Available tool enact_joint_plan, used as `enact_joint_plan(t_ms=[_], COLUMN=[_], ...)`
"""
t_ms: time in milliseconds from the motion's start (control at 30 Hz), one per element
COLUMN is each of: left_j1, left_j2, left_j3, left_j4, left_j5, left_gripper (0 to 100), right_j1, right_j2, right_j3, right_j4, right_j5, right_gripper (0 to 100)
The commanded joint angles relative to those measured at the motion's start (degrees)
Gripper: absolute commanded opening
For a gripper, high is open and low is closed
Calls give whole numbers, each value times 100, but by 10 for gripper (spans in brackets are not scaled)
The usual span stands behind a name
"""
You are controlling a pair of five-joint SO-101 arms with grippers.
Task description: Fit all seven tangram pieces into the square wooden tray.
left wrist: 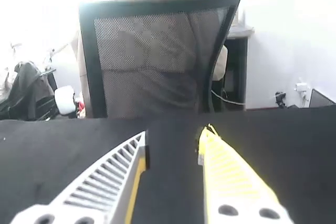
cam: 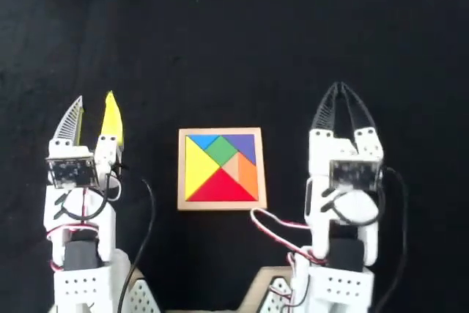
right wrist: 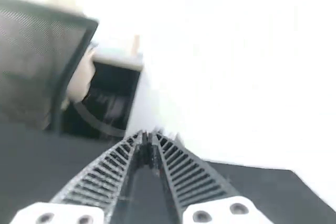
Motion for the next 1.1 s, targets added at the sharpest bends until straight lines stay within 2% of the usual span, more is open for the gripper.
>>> enact_joint_plan(t_ms=[0, 100, 267, 400, 500, 567, 733, 833, 967, 1067], left_j1=[92, 84, 66, 66, 101, 66, 110, 119, 119, 242], left_j2=[-18, -18, -18, -44, -44, -44, -44, -44, -18, -18], left_j3=[110, 110, 110, 110, 110, 110, 110, 110, 110, 110], left_j4=[765, 1644, 2989, 3851, 4299, 4571, 5178, 5855, 5846, 5837], left_j5=[-44, -35, -35, -35, -35, 44, 1600, 2251, 2418, 1802], left_gripper=[171, 171, 171, 171, 170, 170, 170, 170, 166, 170], right_j1=[299, 264, 114, 0, -26, -26, -35, -35, -70, -132], right_j2=[-321, -391, -453, -453, -453, -426, -444, -444, -418, -453], right_j3=[365, 418, 418, 418, 418, 418, 418, 418, 418, 418], right_j4=[-132, 580, 2497, 3640, 4246, 4738, 5846, 6303, 6523, 6541], right_j5=[-211, -1090, -2910, -3429, -3121, -2541, -624, 44, 88, -316], right_gripper=[15, 15, 15, 15, 15, 15, 15, 15, 12, 12])
